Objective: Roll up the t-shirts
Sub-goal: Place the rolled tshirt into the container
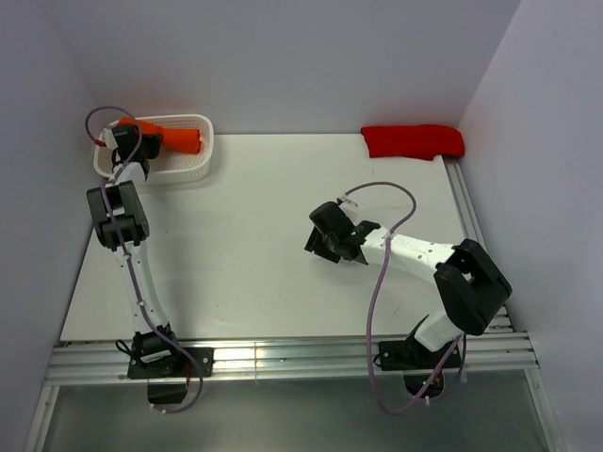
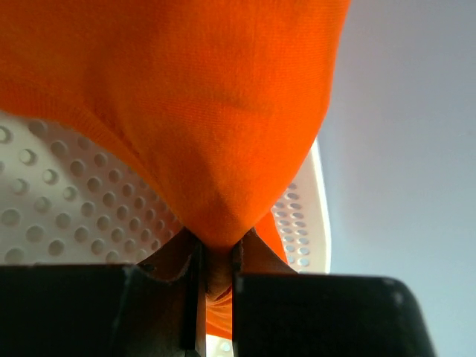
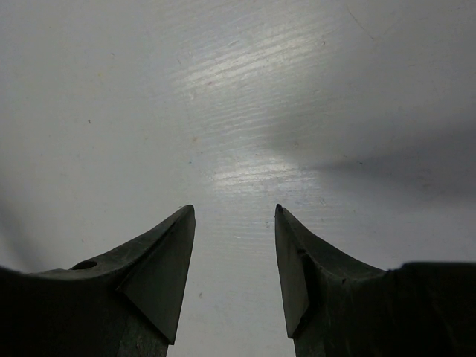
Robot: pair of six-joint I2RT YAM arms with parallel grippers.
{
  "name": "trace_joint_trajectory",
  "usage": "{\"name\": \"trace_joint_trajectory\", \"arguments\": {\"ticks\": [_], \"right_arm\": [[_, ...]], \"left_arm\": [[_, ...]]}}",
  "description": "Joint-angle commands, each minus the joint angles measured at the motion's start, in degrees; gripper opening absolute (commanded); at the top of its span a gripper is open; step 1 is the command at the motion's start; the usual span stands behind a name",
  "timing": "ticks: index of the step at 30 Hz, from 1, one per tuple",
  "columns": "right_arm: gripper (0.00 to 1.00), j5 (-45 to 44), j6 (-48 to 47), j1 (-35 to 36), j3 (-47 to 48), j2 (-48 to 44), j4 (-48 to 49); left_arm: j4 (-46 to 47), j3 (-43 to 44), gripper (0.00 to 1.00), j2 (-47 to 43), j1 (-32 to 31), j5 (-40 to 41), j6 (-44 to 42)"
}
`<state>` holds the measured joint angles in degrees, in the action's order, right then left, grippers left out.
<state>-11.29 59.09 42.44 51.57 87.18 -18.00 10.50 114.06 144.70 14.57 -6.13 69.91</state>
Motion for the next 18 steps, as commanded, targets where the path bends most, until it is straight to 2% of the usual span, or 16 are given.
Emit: {"name": "trace_joint_trajectory", "arguments": {"ticks": [1, 3, 7, 11, 17, 18], "right_arm": [[0.54, -0.6, -0.1, -0.3, 2.7, 0.3, -1.3], [0.54, -0.9, -0.3, -0.4, 3.4, 0.5, -1.7], [0.54, -1.0, -0.7, -0.4, 5.1, 1.7, -2.8], [0.54, -0.9, -0.6, -0.4, 5.8, 2.7, -2.9], [0.54, 0.0, -1.0, -0.4, 6.4, 4.1, -2.6], [0.54, 0.1, -1.1, -0.3, 6.5, 4.1, -2.6]], "left_arm": [[7.2, 2.6, 0.0, 1.2, 0.1, -5.5, 0.2], [5.2, 5.0, 0.0, 2.2, 0.1, -5.6, 0.0], [9.9, 8.0, 0.0, 4.4, 0.1, -8.7, 1.5], [8.8, 9.3, 0.0, 5.5, 0.1, -9.4, 1.6], [2.0, 11.6, 0.01, 6.3, 0.1, -6.8, 1.7], [0.5, 11.6, 0.04, 6.2, 0.1, -5.7, 1.9]]}}
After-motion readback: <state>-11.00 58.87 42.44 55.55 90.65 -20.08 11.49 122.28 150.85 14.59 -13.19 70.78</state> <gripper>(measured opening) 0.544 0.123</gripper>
